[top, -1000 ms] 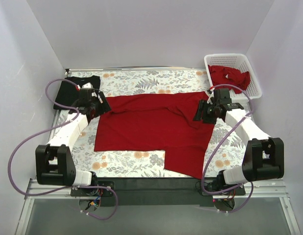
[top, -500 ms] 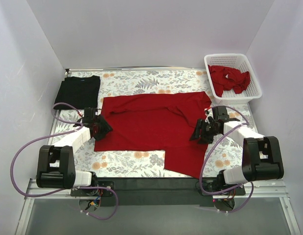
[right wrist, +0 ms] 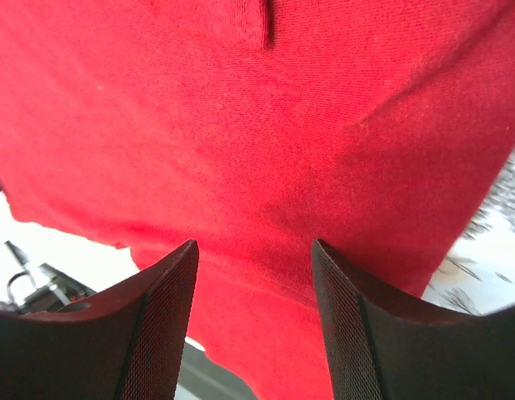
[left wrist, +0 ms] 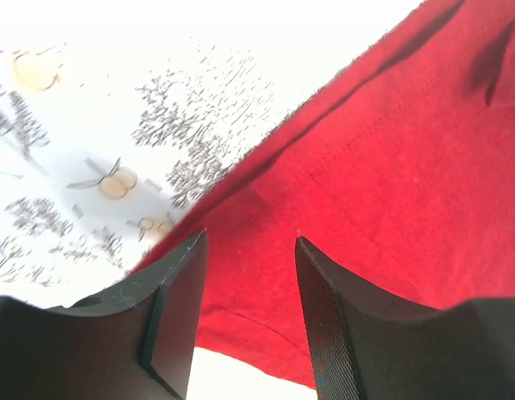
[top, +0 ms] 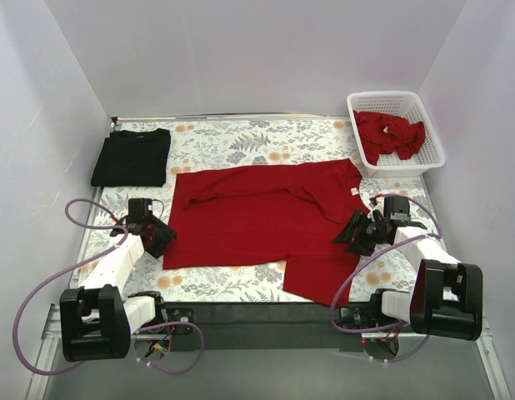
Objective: Fold and stack the t-shirts
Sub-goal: Fold the tshirt
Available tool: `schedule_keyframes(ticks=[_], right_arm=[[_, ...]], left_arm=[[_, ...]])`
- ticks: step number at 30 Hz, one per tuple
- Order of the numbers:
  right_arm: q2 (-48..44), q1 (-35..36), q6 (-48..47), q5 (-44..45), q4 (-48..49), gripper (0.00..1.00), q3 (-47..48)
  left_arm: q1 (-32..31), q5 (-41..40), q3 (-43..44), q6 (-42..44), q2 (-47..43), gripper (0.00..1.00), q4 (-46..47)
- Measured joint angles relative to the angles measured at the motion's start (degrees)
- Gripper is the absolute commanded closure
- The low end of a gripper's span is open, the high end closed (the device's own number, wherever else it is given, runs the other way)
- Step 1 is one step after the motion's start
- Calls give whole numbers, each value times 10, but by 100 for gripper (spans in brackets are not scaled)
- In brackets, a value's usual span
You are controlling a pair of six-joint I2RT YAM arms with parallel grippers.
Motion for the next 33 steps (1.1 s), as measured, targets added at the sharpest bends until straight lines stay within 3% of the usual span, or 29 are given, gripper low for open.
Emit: schedule_keyframes(ticks=[5,9,14,19,33], right_arm=[[-27,8,-19,44,-36,45,9],[-37,53,-25,87,-61,45,54],[-31,122,-27,115,-58,46,144],[-6,137,-28,122,-41,46,173],[53,148,-32,115,-25,47,171]], left_arm=[[0,-2,18,8,-17,49,-30],[0,24,73,13,-9,48,-17],[0,81,119,-18,49,48,56],[-2,118,119,-72,134,48,116],[-68,79,147,-216,269,52,201]])
